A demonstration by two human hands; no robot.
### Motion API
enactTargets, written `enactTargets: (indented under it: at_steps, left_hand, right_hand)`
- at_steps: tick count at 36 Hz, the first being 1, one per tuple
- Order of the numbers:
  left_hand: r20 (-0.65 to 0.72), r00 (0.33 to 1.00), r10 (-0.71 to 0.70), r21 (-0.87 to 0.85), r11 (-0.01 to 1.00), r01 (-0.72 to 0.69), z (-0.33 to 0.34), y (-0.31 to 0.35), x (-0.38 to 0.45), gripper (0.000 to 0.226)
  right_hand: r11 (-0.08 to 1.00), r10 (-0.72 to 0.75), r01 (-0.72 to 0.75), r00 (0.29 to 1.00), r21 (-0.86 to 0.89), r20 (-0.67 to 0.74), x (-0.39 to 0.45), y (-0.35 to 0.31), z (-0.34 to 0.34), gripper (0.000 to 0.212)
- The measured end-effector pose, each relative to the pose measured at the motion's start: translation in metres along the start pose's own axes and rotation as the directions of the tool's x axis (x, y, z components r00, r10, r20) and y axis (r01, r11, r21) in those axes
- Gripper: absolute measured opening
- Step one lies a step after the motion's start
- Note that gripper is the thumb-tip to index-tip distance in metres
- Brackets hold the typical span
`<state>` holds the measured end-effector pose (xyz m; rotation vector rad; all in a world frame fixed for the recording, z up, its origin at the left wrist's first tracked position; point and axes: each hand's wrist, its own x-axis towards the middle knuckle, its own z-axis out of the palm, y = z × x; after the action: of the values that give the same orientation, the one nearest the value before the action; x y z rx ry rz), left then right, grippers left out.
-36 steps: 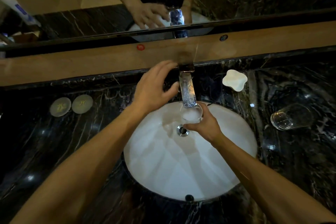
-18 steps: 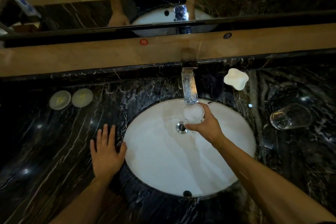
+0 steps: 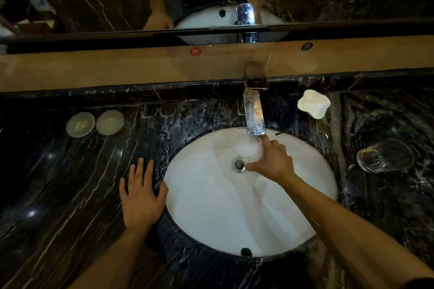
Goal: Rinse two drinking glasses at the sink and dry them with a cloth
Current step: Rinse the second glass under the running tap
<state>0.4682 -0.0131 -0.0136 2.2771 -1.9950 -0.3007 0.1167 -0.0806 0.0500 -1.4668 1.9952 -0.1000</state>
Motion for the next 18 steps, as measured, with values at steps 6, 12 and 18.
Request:
enactTargets:
  at_steps: [6,12,18]
  left_hand:
    - [-0.017,1.0,0.004,0.002,1.0,-0.004,0.0026,-0.0006,0.0004,0.072]
    - [-0.025,1.0,0.004,0.005,1.0,-0.004,0.0007,0.0008,-0.0004,0.072]
    - [-0.024,1.0,-0.004,0.002,1.0,0.004,-0.0034,0.0044,-0.001,0.072]
  right_hand:
    - [0.941,0.01,-0.018,1.0,-0.338,-0.024,0.0056,-0.0006,0.0012,0.103]
    - [0.825,0.001,-0.001,1.0,-0.566,0.001,0.0057,0.001,-0.0016,0.095]
    - [0.669,-0.013,0.044,0.999,-0.742,0.048,0.0031,0.0011,-0.006,0.075]
